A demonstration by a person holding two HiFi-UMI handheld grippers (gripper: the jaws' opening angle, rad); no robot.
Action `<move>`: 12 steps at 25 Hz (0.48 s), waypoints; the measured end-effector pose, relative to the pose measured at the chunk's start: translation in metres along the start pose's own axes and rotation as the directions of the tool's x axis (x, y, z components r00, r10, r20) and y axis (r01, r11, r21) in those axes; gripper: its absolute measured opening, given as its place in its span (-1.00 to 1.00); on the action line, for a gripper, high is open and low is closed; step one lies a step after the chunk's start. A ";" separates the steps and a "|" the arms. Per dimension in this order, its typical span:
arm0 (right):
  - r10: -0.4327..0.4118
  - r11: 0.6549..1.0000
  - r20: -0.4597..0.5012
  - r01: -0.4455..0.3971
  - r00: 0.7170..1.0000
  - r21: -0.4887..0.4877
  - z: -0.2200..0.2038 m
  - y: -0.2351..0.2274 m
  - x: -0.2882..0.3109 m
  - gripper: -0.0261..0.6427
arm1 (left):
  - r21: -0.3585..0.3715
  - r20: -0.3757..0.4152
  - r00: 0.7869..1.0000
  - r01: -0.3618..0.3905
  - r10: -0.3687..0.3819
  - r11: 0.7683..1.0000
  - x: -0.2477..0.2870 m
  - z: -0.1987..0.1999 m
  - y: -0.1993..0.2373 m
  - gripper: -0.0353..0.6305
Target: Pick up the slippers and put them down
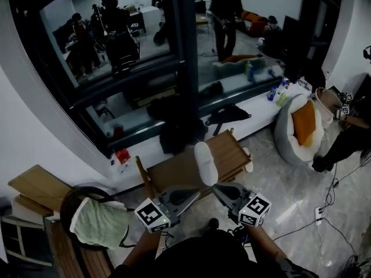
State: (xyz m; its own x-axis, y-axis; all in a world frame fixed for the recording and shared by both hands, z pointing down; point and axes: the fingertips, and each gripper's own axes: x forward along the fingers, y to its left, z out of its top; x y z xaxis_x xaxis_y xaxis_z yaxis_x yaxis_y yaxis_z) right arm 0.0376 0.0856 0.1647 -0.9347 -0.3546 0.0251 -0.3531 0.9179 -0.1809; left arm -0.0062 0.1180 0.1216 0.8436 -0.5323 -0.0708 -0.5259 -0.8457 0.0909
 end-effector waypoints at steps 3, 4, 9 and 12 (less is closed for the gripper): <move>-0.064 0.998 -0.025 0.064 0.998 -0.002 -0.014 0.031 -0.006 -0.85 | -0.003 -0.008 0.999 0.045 -0.045 0.999 -0.028 -0.003 -0.026 -0.87; -0.071 0.997 -0.031 0.071 0.997 -0.003 -0.018 0.045 -0.007 -0.85 | -0.011 -0.012 0.999 0.050 -0.051 0.999 -0.041 -0.006 -0.034 -0.87; -0.092 0.996 -0.030 0.092 0.995 -0.009 -0.033 0.106 -0.014 -0.85 | -0.051 -0.002 0.999 0.044 -0.044 0.998 -0.098 -0.021 -0.067 -0.87; -0.109 0.994 -0.049 0.109 0.993 -0.015 -0.043 0.130 -0.024 -0.85 | -0.057 0.003 0.999 0.052 -0.051 0.997 -0.117 -0.024 -0.084 -0.87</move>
State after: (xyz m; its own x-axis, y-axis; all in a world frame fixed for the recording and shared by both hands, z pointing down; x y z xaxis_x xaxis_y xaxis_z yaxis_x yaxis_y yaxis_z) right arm 0.0121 0.2213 0.1824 -0.8914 -0.4435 0.0931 -0.4531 0.8765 -0.1627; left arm -0.0582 0.2519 0.1460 0.8693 -0.4881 -0.0781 -0.4747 -0.8683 0.1438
